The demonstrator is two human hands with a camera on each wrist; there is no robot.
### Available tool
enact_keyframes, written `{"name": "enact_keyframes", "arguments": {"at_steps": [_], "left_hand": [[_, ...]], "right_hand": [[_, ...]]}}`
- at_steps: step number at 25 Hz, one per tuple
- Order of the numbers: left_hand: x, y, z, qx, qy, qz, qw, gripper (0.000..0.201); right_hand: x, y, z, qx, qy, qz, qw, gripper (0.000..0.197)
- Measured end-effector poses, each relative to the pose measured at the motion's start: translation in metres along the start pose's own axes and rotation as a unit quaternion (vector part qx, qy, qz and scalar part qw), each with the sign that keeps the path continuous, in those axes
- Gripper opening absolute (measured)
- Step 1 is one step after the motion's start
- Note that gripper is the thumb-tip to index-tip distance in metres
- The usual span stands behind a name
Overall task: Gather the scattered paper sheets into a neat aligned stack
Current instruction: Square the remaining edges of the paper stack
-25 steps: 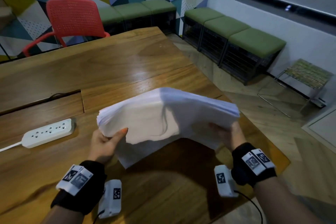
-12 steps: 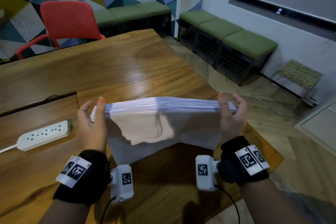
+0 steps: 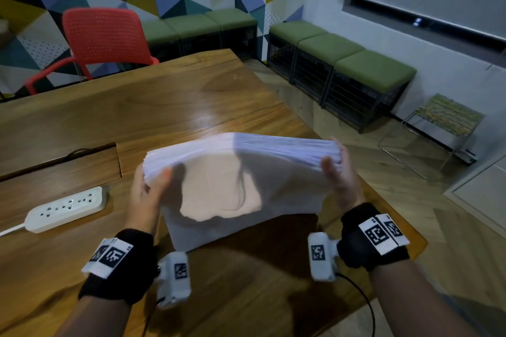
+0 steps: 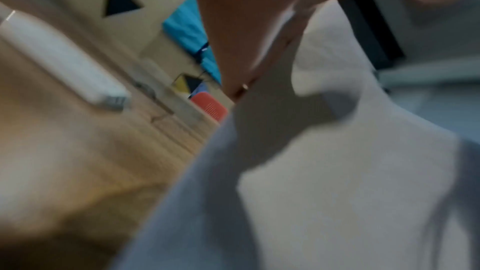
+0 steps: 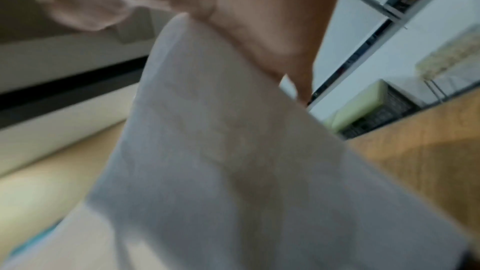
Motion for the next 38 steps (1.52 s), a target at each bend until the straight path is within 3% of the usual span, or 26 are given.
{"name": "enact_keyframes", "arguments": {"at_steps": [1,2,5,7,9,11,13,16,19,22,23,24,26,27,28,29,30,31,32,34,35,36,37,38], "left_hand": [[0.001,0.001,0.004,-0.044,-0.042,0.01,0.998,0.063],[0.0,0.001,0.003,-0.06,-0.098,0.014,0.993,0.06],[0.006,-0.001,-0.008,-0.001,-0.14,0.024,0.99,0.041],[0.017,0.002,-0.011,0.026,-0.105,0.042,0.993,0.035],[0.022,0.003,-0.015,0.028,-0.064,0.05,0.996,0.035],[0.012,0.012,-0.008,-0.011,-0.032,0.02,0.999,0.037],[0.0,0.018,0.003,-0.06,-0.049,-0.004,0.997,0.033],[-0.008,0.017,0.018,-0.103,-0.109,-0.001,0.989,0.03],[-0.003,0.014,0.016,-0.094,-0.133,0.031,0.986,0.027],[-0.012,0.026,0.011,-0.062,-0.12,-0.008,0.991,0.023],[-0.014,0.03,0.009,-0.059,-0.149,-0.021,0.987,0.02],[-0.011,0.03,0.009,-0.072,-0.192,-0.012,0.979,0.019],[0.008,0.016,0.01,-0.113,-0.283,0.037,0.952,0.026],[0.028,0.008,0.015,-0.141,-0.331,0.08,0.93,0.032],[0.056,0.001,0.027,-0.182,-0.368,0.15,0.899,0.031],[0.085,0.0,0.048,-0.239,-0.395,0.217,0.86,0.015],[0.111,0.002,0.072,-0.303,-0.417,0.29,0.806,0.01],[0.133,0.006,0.096,-0.351,-0.45,0.33,0.752,0.018],[0.148,0.008,0.114,-0.393,-0.466,0.358,0.707,0.021],[0.183,0.003,0.132,-0.361,-0.504,0.434,0.653,0.026],[0.199,-0.004,0.126,-0.295,-0.512,0.462,0.661,0.03],[0.207,-0.012,0.107,-0.22,-0.498,0.466,0.698,0.046],[0.201,-0.02,0.08,-0.154,-0.451,0.431,0.766,0.076],[0.181,-0.028,0.052,-0.117,-0.354,0.355,0.857,0.108]], "right_hand": [[0.002,-0.003,0.01,-0.043,0.055,-0.006,0.998,0.12],[0.003,-0.007,0.016,-0.059,0.109,-0.019,0.992,0.114],[-0.012,-0.02,0.005,0.036,0.142,-0.092,0.985,0.053],[-0.027,-0.014,-0.007,0.071,0.089,-0.126,0.986,0.035],[-0.027,-0.008,-0.016,0.068,0.032,-0.112,0.991,0.033],[0.002,-0.002,-0.019,0.066,0.021,-0.036,0.997,0.036],[0.031,-0.002,-0.011,0.043,0.01,0.014,0.999,0.043],[0.046,-0.003,0.0,0.025,0.03,0.02,0.999,0.04],[0.045,-0.007,-0.006,0.048,0.049,0.027,0.997,0.032],[0.063,-0.003,0.003,0.012,0.029,0.066,0.997,0.033],[0.066,-0.001,0.005,0.003,0.036,0.076,0.996,0.029],[0.063,0.0,-0.001,0.027,0.049,0.076,0.996,0.038],[0.028,0.009,-0.027,0.133,0.087,0.0,0.987,0.09],[-0.008,0.018,-0.029,0.167,0.162,-0.091,0.968,0.108],[-0.044,0.027,-0.016,0.165,0.272,-0.186,0.93,0.117],[-0.068,0.033,0.009,0.114,0.363,-0.244,0.892,0.118],[-0.076,0.03,0.033,0.031,0.413,-0.251,0.875,0.115],[-0.08,0.025,0.054,-0.056,0.417,-0.232,0.877,0.104],[-0.08,0.02,0.064,-0.105,0.402,-0.211,0.885,0.082],[-0.088,0.015,0.067,-0.136,0.334,-0.201,0.911,0.035],[-0.085,0.014,0.063,-0.152,0.279,-0.191,0.929,0.025],[-0.082,0.017,0.059,-0.169,0.209,-0.171,0.948,0.014],[-0.078,0.02,0.055,-0.181,0.142,-0.158,0.96,0.005],[-0.075,0.024,0.05,-0.179,0.084,-0.147,0.969,0.023]]}}
Point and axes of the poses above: each hand's wrist, its own y-axis away from the middle knuckle, its own z-axis out of the palm, x = y × z, the point moved 10 cm from there along -y, towards the middle knuckle, and after that the axes turned 14 degrees about z, right-handed, at the moved point
